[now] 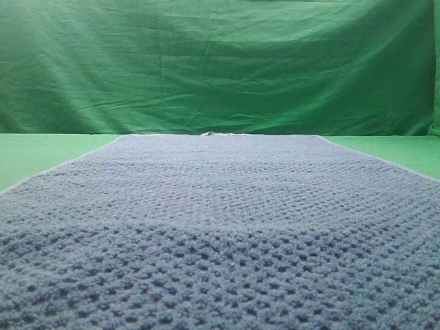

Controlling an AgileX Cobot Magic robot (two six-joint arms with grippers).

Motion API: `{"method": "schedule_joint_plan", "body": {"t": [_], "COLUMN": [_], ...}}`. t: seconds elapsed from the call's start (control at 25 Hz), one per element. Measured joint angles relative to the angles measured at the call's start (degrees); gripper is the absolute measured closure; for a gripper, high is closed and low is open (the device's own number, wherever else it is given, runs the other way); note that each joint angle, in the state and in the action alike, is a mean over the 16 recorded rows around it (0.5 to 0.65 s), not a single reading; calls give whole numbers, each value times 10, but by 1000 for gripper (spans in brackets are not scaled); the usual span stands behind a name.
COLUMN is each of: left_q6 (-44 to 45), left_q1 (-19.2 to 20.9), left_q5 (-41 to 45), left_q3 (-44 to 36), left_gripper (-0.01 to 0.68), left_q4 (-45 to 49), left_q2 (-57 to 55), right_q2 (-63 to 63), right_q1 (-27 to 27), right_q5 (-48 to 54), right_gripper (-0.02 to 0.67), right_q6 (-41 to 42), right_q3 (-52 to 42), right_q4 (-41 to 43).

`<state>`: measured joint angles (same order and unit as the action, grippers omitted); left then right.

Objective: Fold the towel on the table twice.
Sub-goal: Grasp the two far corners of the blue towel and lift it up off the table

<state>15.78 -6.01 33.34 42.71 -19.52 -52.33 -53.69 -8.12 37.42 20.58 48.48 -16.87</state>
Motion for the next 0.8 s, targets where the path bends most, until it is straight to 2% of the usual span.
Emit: {"method": "schedule_joint_plan", "body": {"t": [0.48,0.8], "left_q6": [-75,-121], "left_q1": [-71,-82], "left_q5": [51,90], "left_q3": [156,270], "left_gripper": [673,673], "left_q4": [106,142], "left_q2": [-278,-435], "right_q2": [-256,-376], "right_q1": [-8,-31], "right_q5": [133,143], "right_gripper": [649,649], "right_q6": [-85,-100], "right_q3": [156,211], "right_q4": [65,79]}}
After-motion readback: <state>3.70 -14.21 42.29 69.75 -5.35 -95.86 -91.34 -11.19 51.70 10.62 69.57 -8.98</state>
